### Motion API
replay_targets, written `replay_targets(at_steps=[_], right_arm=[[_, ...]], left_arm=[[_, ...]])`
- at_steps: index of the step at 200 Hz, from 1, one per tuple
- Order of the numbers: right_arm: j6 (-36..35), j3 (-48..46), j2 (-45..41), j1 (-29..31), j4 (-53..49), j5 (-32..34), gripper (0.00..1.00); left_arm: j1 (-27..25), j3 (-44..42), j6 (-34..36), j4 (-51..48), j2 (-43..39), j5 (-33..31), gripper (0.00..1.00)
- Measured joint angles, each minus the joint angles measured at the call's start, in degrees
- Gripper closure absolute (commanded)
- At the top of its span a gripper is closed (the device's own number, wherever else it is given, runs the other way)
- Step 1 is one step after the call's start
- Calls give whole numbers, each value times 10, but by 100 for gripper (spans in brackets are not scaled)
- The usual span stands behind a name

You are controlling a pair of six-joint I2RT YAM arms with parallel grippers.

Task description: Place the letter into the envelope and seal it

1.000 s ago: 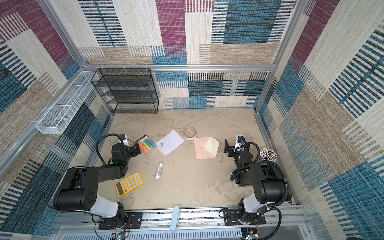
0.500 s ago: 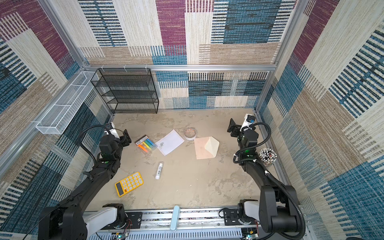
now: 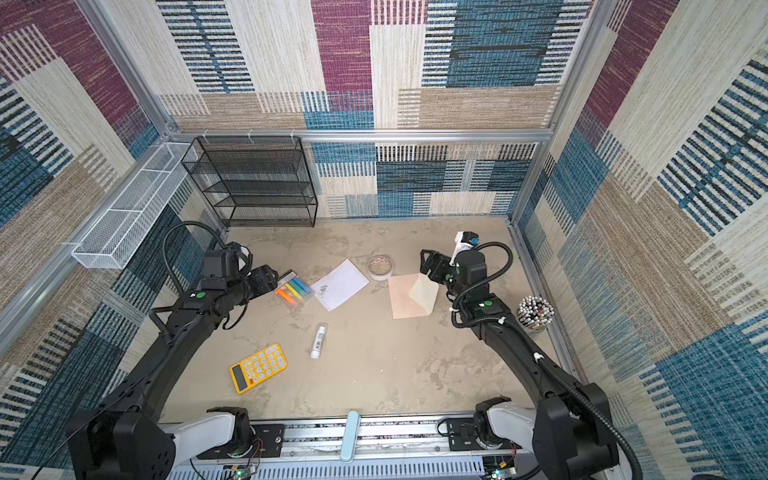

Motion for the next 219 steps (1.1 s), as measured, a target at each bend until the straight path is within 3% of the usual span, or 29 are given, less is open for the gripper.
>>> replay_targets(at_steps=[36,72,138,219], right_arm=[[50,37,82,76,7,-22,15],[98,70,176,116,42,-49,17],[151,148,340,120,75,-116,22],[175,227,446,121,76,-138,23]], left_arm=[[-29,-23,-15,-15,11,59,29],[-44,-42,-38,-5,38,100,30],[-70,-35,-76,63,124,155,30],[-72,17,-95,115,242,202,31]])
